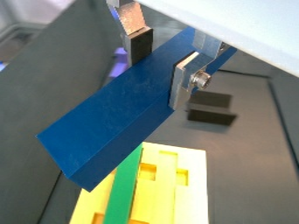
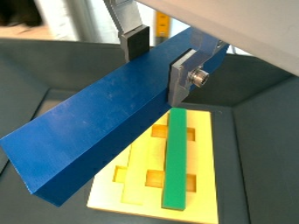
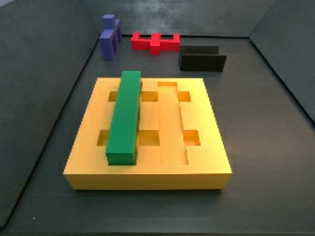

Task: Pick up the blue object. Move up. Move to above the board. Insert the blue object.
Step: Move to above the board.

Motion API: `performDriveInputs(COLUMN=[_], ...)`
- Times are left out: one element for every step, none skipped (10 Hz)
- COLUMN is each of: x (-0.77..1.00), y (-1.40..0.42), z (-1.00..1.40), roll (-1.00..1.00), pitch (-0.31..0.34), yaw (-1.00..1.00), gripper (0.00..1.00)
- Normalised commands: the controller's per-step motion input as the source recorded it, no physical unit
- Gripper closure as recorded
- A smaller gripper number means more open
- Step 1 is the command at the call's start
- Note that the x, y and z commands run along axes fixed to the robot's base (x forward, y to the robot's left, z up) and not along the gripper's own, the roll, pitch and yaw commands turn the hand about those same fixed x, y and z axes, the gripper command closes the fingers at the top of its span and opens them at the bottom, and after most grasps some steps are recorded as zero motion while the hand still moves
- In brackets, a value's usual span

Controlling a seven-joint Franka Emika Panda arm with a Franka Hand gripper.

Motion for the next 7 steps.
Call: performDriveInputs(x=[0.06, 0.06, 0.06, 0.06, 0.06, 0.07, 0.07], y=[-0.03, -0.03, -0.03, -0.02, -0.02, -0.02, -0.02], z=[0.02, 0.02, 0.03, 0.03, 0.03, 0.03, 0.03], roll=[0.00, 0.00, 0.01, 0.01, 0.02, 0.03, 0.04], pitch=[0.118, 0.132, 0.158, 0.175, 0.223, 0.237, 0.218], yaw=[1.00, 1.00, 1.00, 1.00, 1.00, 0.85, 0.52], gripper=[1.00, 1.00, 1.00, 1.00, 1.00, 1.00, 1.00])
